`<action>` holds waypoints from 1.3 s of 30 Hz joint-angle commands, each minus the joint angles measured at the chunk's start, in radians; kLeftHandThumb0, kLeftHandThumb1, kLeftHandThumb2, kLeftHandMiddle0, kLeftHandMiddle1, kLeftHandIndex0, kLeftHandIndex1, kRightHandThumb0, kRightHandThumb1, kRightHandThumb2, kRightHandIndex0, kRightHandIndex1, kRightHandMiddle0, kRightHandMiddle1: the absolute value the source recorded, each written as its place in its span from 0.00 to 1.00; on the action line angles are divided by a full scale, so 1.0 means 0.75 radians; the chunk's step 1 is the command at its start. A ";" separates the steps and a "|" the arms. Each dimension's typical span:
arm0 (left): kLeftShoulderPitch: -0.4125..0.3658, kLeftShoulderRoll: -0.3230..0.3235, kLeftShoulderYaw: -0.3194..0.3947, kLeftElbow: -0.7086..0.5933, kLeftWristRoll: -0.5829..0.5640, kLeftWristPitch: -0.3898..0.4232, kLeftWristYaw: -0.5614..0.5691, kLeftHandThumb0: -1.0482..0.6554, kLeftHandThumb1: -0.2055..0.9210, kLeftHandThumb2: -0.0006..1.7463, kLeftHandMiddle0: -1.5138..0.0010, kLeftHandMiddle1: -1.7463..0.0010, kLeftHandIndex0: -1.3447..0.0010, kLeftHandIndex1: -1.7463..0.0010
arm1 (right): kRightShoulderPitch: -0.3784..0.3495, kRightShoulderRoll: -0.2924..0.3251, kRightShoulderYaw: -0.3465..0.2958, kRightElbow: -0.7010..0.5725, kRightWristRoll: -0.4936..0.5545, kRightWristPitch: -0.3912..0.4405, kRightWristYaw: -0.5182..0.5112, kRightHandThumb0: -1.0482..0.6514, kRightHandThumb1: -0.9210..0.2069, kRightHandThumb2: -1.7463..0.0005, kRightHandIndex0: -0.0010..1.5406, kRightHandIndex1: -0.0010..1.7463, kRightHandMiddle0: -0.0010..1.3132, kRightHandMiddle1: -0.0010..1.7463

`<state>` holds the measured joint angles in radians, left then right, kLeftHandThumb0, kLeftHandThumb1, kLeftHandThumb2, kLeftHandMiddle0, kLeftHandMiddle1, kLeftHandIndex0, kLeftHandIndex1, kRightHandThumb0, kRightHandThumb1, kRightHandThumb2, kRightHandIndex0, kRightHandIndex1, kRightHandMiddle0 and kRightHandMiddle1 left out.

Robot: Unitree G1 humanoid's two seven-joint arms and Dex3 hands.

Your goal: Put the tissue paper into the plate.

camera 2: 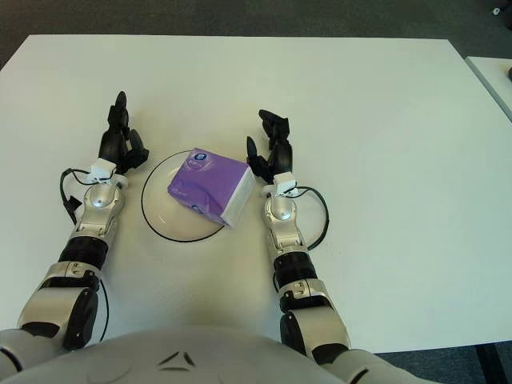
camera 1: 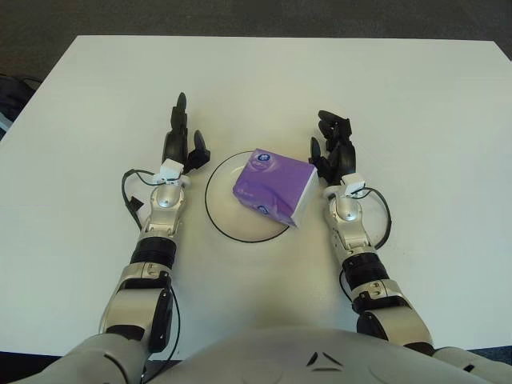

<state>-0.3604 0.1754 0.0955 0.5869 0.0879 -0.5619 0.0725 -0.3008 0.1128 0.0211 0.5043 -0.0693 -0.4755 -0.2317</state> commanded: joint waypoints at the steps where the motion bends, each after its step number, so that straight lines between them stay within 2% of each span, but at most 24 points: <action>1: 0.181 -0.018 -0.016 0.023 0.015 0.021 0.005 0.09 1.00 0.61 0.99 1.00 1.00 0.88 | 0.283 -0.047 -0.038 0.238 -0.005 0.088 -0.003 0.29 0.08 0.63 0.12 0.34 0.00 0.57; 8: 0.260 -0.018 -0.013 -0.018 0.019 0.068 0.012 0.10 1.00 0.61 0.98 0.99 1.00 0.87 | 0.284 -0.046 -0.036 0.234 -0.004 0.093 0.001 0.28 0.07 0.63 0.12 0.34 0.00 0.57; 39: 0.418 -0.023 -0.079 -0.106 0.023 0.165 -0.035 0.11 1.00 0.58 0.98 1.00 1.00 0.89 | 0.279 -0.041 -0.018 0.219 -0.018 0.105 -0.022 0.27 0.07 0.63 0.13 0.36 0.00 0.57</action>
<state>-0.2121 0.1777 0.0652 0.4267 0.0879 -0.4788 0.0675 -0.2996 0.1124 0.0254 0.5044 -0.0698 -0.4748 -0.2484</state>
